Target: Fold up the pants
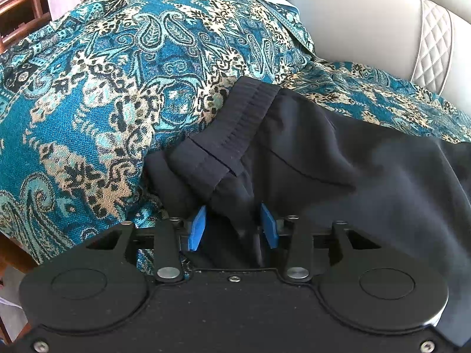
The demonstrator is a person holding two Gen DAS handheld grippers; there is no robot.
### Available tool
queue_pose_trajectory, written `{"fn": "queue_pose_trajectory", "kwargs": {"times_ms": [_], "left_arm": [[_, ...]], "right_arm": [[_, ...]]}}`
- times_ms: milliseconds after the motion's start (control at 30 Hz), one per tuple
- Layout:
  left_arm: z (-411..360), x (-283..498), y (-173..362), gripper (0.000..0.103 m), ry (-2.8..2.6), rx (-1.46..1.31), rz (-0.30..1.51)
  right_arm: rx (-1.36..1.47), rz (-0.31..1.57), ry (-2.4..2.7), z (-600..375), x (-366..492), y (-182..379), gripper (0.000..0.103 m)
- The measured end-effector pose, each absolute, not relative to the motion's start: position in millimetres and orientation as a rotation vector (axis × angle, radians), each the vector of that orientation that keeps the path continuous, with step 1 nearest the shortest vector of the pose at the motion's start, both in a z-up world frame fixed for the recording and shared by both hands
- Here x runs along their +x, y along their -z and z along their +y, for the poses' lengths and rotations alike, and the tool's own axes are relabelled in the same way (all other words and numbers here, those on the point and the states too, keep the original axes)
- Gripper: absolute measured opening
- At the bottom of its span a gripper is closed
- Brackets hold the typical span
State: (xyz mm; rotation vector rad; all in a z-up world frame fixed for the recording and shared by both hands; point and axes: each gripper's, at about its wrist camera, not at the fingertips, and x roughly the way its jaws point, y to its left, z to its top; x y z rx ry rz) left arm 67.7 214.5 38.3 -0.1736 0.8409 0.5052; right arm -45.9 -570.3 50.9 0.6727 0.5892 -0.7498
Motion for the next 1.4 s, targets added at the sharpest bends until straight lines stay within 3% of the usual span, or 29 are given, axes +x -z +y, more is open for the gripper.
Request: {"fn": "queue_pose_trajectory", "kwargs": {"times_ms": [67, 233, 433, 833, 1033, 1400], "left_arm": [[214, 67, -39, 0.043, -0.506, -0.169, 0.841], [209, 60, -46, 0.068, -0.489, -0.162, 0.852], [177, 48, -60, 0.081, -0.393, -0.054, 0.827], [59, 33, -92, 0.092, -0.045, 0.007, 0.75], [-9, 29, -86, 0.098, 0.087, 0.045, 0.739], [-79, 35, -62, 0.1, 0.164, 0.059, 0.795]], "right_arm": [[0.688, 0.604, 0.751, -572, -49, -48, 0.065], [0.697, 0.609, 0.713, -571, -51, -47, 0.062], [0.66, 0.624, 0.704, -566, -42, -47, 0.058], [0.591, 0.624, 0.621, -556, -25, -45, 0.056], [0.612, 0.61, 0.606, -558, -23, -45, 0.053], [0.738, 0.552, 0.588, -572, -36, -40, 0.047]]}}
